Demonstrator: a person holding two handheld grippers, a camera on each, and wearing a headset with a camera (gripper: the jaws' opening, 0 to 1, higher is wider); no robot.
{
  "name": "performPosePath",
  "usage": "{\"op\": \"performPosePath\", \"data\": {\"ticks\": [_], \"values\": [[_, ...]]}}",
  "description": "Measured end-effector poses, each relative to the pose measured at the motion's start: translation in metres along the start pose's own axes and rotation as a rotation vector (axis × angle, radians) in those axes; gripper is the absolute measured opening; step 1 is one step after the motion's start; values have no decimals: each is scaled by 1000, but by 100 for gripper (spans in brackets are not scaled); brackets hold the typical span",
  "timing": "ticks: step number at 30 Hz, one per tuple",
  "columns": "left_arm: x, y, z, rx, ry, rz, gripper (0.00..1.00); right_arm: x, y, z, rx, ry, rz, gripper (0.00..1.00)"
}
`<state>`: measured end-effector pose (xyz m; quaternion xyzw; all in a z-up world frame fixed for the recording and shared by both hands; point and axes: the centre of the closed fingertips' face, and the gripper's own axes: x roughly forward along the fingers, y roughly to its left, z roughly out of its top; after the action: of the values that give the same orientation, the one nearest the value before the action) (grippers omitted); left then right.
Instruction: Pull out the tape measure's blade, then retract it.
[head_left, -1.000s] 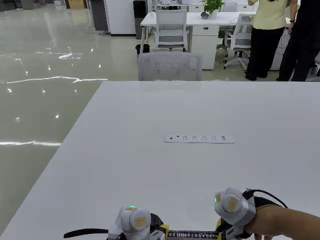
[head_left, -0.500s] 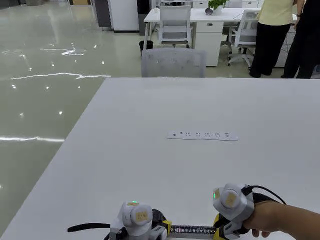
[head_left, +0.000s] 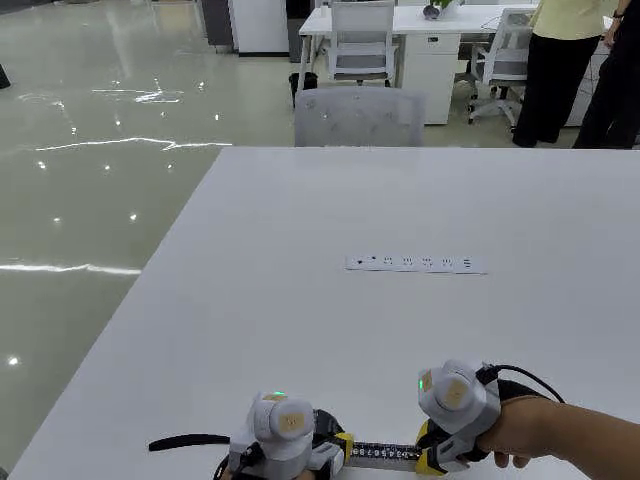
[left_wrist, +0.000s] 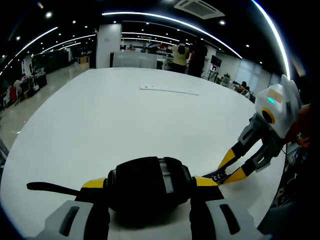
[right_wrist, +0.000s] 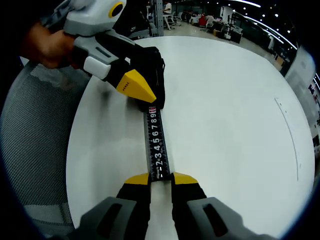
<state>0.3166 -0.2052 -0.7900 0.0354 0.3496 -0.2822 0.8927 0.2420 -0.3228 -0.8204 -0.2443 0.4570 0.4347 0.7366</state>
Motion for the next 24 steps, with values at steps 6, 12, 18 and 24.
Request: {"op": "performPosePath", "data": {"ticks": [6,12,18,24], "values": [[0,0,0,-4,0,1,61,3,0,6,5,-11,0,13],[0,1,0,-9,3,0,61,10,1,19,-3,-36,-1,13],[0,1,0,-9,4,-1,61,13,2,27,-9,-44,2,13],[0,1,0,-11,4,2,61,16,2,33,-10,-58,3,13]]}}
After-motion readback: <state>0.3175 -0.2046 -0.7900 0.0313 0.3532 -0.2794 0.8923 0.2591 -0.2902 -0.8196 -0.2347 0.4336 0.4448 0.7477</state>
